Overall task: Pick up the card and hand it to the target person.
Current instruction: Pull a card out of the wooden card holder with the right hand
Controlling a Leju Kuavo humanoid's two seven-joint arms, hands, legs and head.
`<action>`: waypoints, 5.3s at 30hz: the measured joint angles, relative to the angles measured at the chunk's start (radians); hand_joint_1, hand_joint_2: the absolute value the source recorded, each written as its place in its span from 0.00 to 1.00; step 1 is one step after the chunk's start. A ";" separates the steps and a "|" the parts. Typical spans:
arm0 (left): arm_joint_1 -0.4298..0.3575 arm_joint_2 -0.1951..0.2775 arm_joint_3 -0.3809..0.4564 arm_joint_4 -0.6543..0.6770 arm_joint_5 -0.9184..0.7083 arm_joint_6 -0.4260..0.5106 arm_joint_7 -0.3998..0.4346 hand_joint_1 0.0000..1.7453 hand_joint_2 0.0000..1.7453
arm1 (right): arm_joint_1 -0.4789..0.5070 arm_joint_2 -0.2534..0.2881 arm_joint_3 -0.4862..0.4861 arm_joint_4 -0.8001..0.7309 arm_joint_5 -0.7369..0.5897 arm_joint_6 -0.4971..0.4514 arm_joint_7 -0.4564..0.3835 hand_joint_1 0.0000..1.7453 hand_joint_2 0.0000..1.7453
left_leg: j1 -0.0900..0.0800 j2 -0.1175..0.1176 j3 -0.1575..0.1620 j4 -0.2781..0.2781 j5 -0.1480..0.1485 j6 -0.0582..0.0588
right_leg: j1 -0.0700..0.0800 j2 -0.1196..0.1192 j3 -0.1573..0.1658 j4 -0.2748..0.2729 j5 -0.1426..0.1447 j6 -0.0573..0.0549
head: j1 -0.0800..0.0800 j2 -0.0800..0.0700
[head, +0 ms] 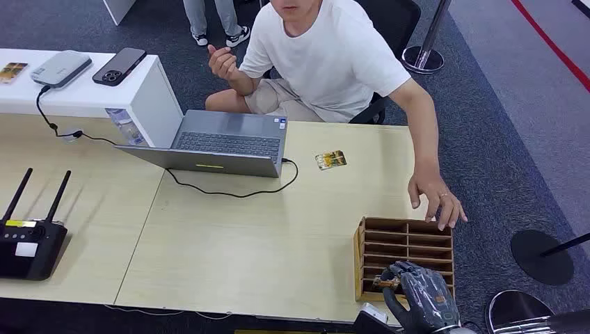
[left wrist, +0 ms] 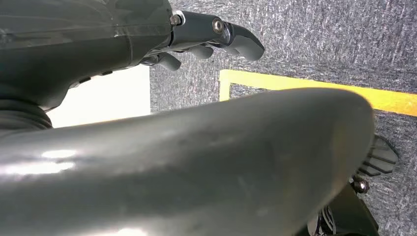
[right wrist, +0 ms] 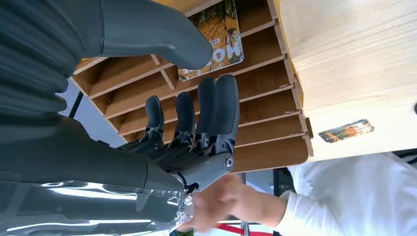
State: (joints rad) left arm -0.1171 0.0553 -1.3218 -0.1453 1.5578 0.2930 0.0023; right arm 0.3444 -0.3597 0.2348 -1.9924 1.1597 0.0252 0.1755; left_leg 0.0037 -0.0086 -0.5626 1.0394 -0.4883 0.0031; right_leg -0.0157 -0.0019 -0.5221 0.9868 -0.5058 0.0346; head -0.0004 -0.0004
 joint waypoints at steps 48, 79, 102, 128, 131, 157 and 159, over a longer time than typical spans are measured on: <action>0.000 0.000 -0.007 0.000 -0.001 0.000 0.010 0.00 0.00 | -0.053 0.028 -0.034 0.091 -0.020 0.019 -0.013 0.58 1.00 | 0.000 0.000 0.000 0.000 0.000 0.000 | 0.000 0.000 0.000 0.000 0.000 0.000 | 0.000 0.000; -0.001 0.000 -0.024 0.000 -0.002 0.000 0.015 0.00 0.00 | -0.034 -0.008 -0.042 0.115 -0.063 0.001 -0.007 0.60 1.00 | 0.000 0.000 0.000 0.000 0.000 0.000 | 0.000 0.000 0.000 0.000 0.000 0.000 | 0.000 0.000; -0.001 0.000 -0.032 0.000 0.000 0.000 0.018 0.00 0.00 | -0.030 -0.035 -0.030 0.115 -0.077 -0.005 -0.007 0.58 1.00 | 0.000 0.000 0.000 0.000 0.000 0.000 | 0.000 0.000 0.000 0.000 0.000 0.000 | 0.000 0.000; -0.001 0.000 -0.032 0.000 0.010 0.000 0.015 0.00 0.00 | -0.047 -0.032 0.016 0.118 -0.080 -0.004 0.001 0.60 1.00 | 0.000 0.000 0.000 0.000 0.000 0.000 | 0.000 0.000 0.000 0.000 0.000 0.000 | 0.000 0.000; -0.001 0.000 -0.032 0.000 0.010 0.000 0.015 0.00 0.00 | -0.052 -0.032 0.024 0.118 -0.078 0.000 0.002 0.61 1.00 | 0.000 0.000 0.000 0.000 0.000 0.000 | 0.000 0.000 0.000 0.000 0.000 0.000 | 0.000 0.000; -0.001 0.000 -0.032 0.000 0.004 0.026 0.006 0.00 0.50 | -0.065 -0.024 0.042 0.118 -0.070 0.019 0.006 0.90 1.00 | 0.000 0.000 0.000 0.000 0.000 0.000 | 0.000 0.000 0.000 0.000 0.000 0.000 | 0.000 0.000; -0.001 0.000 -0.032 0.000 0.004 0.028 -0.001 0.00 1.00 | -0.065 -0.024 0.044 0.118 -0.070 0.020 0.006 0.91 1.00 | 0.000 0.000 0.000 0.000 0.000 0.000 | 0.000 0.000 0.000 0.000 0.000 0.000 | 0.000 0.000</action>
State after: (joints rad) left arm -0.1180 0.0557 -1.3535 -0.1453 1.5621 0.3214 0.0012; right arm 0.2797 -0.3838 0.2784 -1.8746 1.0895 0.0456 0.1812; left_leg 0.0037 -0.0083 -0.5623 1.0394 -0.4882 0.0031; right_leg -0.0157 -0.0017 -0.5219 0.9869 -0.5057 0.0346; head -0.0004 -0.0004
